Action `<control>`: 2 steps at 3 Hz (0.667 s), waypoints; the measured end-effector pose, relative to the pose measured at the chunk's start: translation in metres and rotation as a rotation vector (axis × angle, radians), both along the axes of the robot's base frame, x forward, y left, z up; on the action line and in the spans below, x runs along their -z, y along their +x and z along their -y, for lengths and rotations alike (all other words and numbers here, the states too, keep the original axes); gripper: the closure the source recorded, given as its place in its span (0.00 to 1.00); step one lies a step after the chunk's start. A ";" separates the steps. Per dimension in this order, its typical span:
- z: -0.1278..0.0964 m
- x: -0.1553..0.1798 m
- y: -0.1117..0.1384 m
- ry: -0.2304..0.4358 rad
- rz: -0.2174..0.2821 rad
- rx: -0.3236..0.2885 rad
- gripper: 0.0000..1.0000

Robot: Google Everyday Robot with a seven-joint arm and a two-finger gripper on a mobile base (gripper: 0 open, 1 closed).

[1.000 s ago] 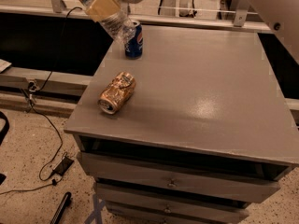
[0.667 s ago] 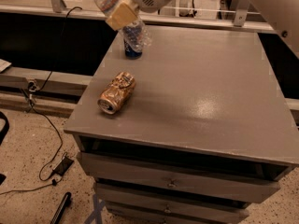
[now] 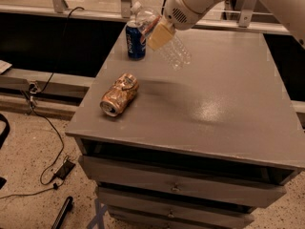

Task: Knock water bottle over

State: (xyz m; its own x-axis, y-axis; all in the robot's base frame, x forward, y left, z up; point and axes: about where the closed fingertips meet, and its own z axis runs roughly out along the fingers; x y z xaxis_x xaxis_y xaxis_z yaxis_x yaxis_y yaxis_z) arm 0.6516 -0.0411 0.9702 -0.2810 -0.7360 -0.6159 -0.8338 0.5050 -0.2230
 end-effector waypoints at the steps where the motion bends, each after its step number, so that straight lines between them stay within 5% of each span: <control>1: 0.016 0.028 -0.004 -0.051 -0.136 -0.042 1.00; 2: 0.026 0.061 -0.021 -0.050 -0.299 -0.108 1.00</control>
Offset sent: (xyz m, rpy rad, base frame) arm -0.0434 -0.0417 -0.0915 -0.0400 0.4927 0.1831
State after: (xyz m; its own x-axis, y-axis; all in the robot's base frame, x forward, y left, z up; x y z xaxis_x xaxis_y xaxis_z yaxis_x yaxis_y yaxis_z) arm 0.6305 -0.0666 0.9090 -0.3628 -0.7985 -0.4804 -0.9143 0.4047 0.0178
